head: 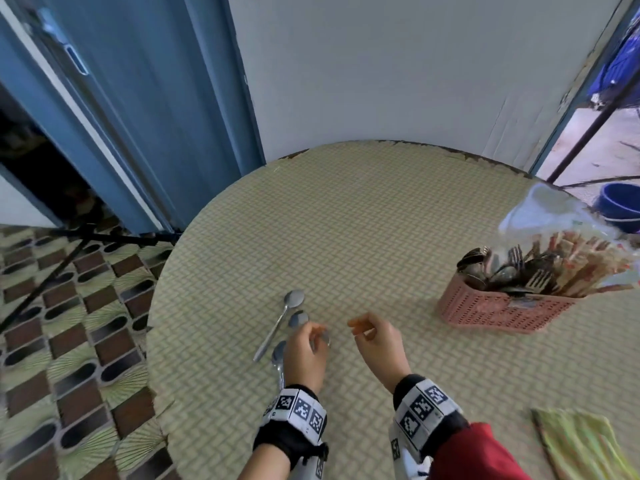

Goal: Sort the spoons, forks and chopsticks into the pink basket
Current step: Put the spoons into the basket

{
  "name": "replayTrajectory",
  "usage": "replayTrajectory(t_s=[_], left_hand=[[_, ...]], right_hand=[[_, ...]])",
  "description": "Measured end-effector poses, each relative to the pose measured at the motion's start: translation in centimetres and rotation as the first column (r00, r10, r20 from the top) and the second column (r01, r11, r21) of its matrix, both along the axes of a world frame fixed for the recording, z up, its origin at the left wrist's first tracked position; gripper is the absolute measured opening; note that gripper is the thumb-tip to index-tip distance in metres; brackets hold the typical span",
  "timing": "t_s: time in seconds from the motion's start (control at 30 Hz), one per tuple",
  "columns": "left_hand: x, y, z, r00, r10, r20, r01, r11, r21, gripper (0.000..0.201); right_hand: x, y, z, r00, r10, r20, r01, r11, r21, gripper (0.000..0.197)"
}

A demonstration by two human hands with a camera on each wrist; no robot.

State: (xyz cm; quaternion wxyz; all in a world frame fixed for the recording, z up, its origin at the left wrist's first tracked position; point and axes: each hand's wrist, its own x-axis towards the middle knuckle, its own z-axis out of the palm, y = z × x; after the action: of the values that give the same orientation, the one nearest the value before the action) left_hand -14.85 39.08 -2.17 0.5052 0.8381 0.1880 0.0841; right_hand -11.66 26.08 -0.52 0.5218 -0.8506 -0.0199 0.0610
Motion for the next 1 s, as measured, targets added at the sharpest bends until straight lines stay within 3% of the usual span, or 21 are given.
replayTrajectory(t_s=[0.03,0.1,0.17,0.23,0.33,0.5,0.6,0.73,0.87,1.0], left_hand=[[-0.2,1.1,-0.3,1.000,0.017,-0.002,-0.017,1.000,0.009,0.014],[-0.6,3.3,-1.0,0.999,0.041,-0.032,-0.035,0.986,0.164,0.009],[-0.8,5.4,-2.0,0.992,0.020,-0.122,0.019,0.952,0.305,0.018],[-0.9,6.9,-2.9,0.971,-0.007,-0.240,0.090,0.937,0.337,0.030],[-1.1,8.2,-3.7,0.947,-0.063,-0.315,0.154,0.950,0.273,0.035],[-1.1,9.1,-4.2,0.980,-0.062,-0.189,0.093,0.983,0.160,0.017],[-0.6,9.5,-4.0,0.981,-0.011,-0.195,0.027,0.996,0.080,0.016],[-0.1,10.0,-3.2,0.990,0.029,-0.135,-0.026,0.999,0.022,0.009],[0.3,10.2,-3.0,0.996,-0.014,-0.093,0.009,0.999,-0.053,0.013],[1.1,9.7,-2.7,0.989,-0.105,-0.101,0.098,0.993,-0.069,0.007]], right_hand=[[0.1,0.9,-0.8,0.999,0.006,-0.039,-0.007,1.000,-0.029,0.019],[0.3,2.7,-2.1,0.994,0.010,-0.111,-0.021,0.995,-0.099,0.020],[0.6,4.2,-3.1,0.986,0.000,-0.169,-0.025,0.989,-0.148,0.025],[1.0,5.4,-3.9,0.979,-0.014,-0.202,-0.022,0.984,-0.176,0.032],[1.4,6.8,-4.7,0.977,-0.060,-0.207,0.023,0.984,-0.177,0.036],[1.4,7.3,-5.2,0.971,-0.169,-0.169,0.143,0.977,-0.157,0.022],[1.4,7.1,-5.4,0.972,-0.182,-0.148,0.157,0.973,-0.169,0.019],[1.2,6.5,-4.8,0.938,-0.316,-0.141,0.313,0.949,-0.046,0.017],[1.6,6.0,-3.4,0.884,-0.454,-0.109,0.463,0.883,0.074,0.010],[2.4,5.3,-3.8,0.905,-0.395,-0.155,0.412,0.906,0.096,0.021]])
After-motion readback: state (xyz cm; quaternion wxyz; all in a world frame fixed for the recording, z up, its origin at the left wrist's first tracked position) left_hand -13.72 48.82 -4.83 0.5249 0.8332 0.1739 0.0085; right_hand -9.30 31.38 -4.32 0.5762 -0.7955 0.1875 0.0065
